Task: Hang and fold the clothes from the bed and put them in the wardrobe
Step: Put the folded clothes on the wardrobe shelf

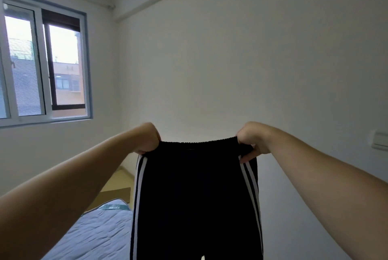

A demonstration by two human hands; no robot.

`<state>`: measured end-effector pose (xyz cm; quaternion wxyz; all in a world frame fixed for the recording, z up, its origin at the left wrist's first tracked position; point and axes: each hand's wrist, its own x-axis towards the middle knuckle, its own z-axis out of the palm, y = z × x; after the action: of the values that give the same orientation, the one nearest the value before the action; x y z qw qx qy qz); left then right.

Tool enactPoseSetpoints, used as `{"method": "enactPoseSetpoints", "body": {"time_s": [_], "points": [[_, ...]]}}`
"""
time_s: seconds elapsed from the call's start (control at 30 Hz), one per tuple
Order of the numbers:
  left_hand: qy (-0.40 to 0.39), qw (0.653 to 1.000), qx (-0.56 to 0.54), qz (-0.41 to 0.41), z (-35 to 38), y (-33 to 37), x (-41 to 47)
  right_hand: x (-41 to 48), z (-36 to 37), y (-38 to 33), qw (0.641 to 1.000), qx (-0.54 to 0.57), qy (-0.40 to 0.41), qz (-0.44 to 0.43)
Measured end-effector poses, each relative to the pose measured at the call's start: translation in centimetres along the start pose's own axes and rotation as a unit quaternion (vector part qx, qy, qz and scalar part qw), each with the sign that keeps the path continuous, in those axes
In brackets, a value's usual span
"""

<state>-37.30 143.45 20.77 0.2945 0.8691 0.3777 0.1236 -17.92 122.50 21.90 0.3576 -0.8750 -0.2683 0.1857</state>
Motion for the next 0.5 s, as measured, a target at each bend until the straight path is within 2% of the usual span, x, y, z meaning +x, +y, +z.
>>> {"method": "enactPoseSetpoints", "body": {"time_s": [0.03,0.13,0.2,0.23,0.3,0.37,0.43,0.47,0.5], "points": [[0.039,0.999,0.003,0.005,0.3,0.3,0.1,0.1,0.2,-0.1,1.000,-0.005,0.003,-0.008],[0.057,0.995,-0.084,-0.010,0.3,0.3,0.8,0.5,0.1,0.3,0.998,-0.009,0.045,-0.045],[0.076,0.992,-0.099,-0.022,-0.1,-0.2,0.9,0.7,-0.6,1.1,0.996,0.021,0.045,-0.070],[0.094,0.993,-0.077,-0.004,-0.3,-0.6,1.1,0.7,-1.1,1.6,0.996,0.029,0.022,-0.086],[0.102,0.992,-0.054,0.048,-0.3,-1.4,1.4,0.4,-2.0,2.2,0.990,0.020,-0.074,-0.120],[0.014,0.991,-0.094,0.097,-0.5,-2.5,1.6,-0.2,-2.6,2.8,0.980,0.005,-0.131,-0.151],[-0.132,0.970,-0.153,0.138,-1.1,-3.4,1.5,-0.3,-2.8,3.5,0.978,-0.001,-0.088,-0.190],[-0.178,0.959,-0.157,0.154,-1.3,-3.8,1.5,-0.3,-2.7,3.8,0.976,0.007,-0.054,-0.209],[-0.190,0.956,-0.135,0.178,-1.4,-4.1,1.5,-0.2,-2.6,4.2,0.973,0.023,-0.025,-0.227]]}}
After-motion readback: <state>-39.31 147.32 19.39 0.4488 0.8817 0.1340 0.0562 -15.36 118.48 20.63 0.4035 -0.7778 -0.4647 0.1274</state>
